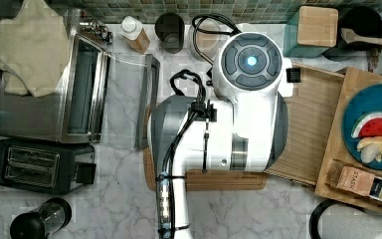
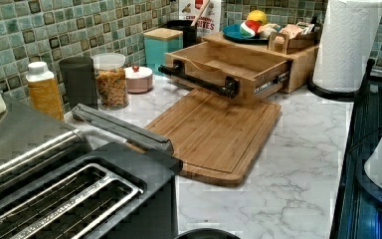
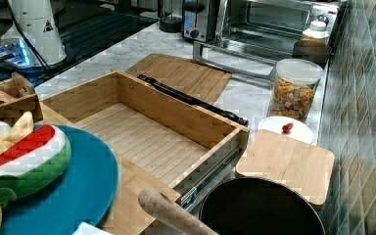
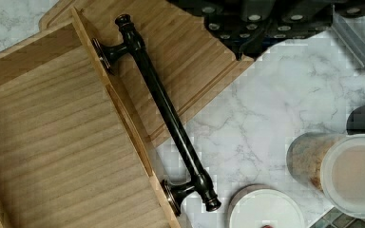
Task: Close the drawer.
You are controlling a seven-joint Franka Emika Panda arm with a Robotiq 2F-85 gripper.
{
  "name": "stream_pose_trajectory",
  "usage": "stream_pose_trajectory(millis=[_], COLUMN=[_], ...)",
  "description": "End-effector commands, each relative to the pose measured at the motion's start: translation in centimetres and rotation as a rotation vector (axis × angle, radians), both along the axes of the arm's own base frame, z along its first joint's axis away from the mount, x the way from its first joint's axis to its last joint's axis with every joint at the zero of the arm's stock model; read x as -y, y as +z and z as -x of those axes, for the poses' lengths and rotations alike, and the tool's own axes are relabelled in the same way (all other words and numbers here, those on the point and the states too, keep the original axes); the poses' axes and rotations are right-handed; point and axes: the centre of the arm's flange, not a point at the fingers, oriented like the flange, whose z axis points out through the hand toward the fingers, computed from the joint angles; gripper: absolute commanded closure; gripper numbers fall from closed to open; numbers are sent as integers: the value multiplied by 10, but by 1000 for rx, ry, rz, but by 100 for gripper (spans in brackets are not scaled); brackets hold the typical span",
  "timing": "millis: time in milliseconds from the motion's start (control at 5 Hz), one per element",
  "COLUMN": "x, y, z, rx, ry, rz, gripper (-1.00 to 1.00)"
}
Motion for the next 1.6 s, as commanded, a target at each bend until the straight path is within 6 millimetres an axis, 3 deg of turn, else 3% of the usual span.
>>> stream_pose_trajectory(millis=[200, 400, 800, 1200, 1600], x=[5, 5, 5, 9, 22], y=[12, 12, -19, -62, -103], z=[-2, -2, -18, -36, -36], rx=[24, 24, -12, -68, -52], ry=[-5, -5, 115, 250, 307], rz=[10, 10, 12, 21, 34], gripper=[100, 100, 100, 100, 100])
